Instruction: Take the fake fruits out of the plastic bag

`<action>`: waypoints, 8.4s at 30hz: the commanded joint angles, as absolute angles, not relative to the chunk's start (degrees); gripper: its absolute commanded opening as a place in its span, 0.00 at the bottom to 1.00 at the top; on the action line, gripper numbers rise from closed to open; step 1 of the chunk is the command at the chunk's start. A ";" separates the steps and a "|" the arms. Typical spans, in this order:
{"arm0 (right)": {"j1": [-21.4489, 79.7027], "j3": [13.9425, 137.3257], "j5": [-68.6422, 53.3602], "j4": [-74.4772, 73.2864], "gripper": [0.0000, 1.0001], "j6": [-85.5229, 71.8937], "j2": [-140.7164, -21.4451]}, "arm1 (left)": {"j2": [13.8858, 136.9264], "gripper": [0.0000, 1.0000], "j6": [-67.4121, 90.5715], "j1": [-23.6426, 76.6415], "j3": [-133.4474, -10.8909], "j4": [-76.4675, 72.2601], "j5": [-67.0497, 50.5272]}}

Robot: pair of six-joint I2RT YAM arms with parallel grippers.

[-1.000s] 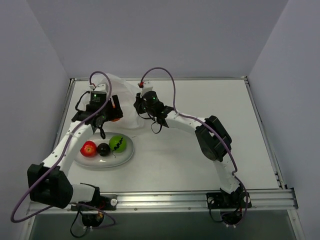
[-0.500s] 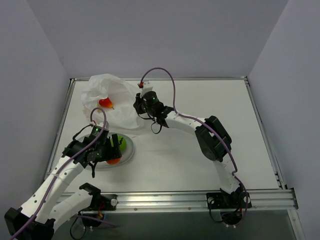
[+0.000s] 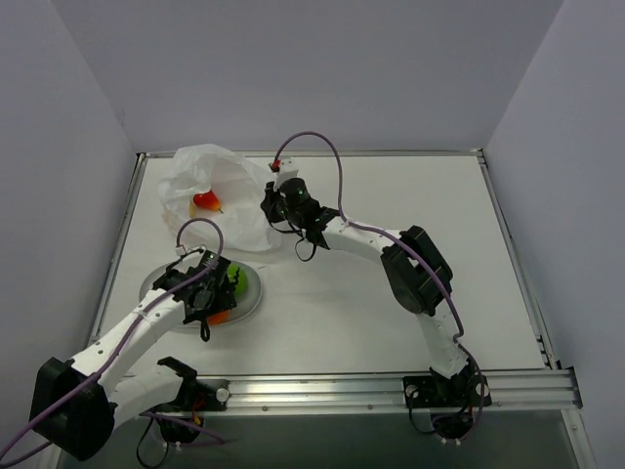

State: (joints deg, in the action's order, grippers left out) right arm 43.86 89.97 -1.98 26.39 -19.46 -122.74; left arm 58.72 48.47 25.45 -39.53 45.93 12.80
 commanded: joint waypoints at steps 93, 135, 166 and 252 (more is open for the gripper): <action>43.15 88.60 -5.27 31.64 0.00 -21.71 -121.56 | 81.86 0.21 25.84 5.89 -80.16 29.61 -13.26; 42.80 80.51 -8.35 36.65 0.00 -22.32 -116.28 | 69.80 0.90 35.51 -13.71 -55.98 29.78 5.45; 42.71 82.44 -7.56 34.19 0.00 -21.27 -115.40 | 96.87 0.02 21.70 1.91 -104.42 24.79 -4.30; 40.52 81.04 1.49 31.64 0.00 -23.20 -117.77 | 108.93 0.24 20.65 14.77 -108.38 23.10 -12.92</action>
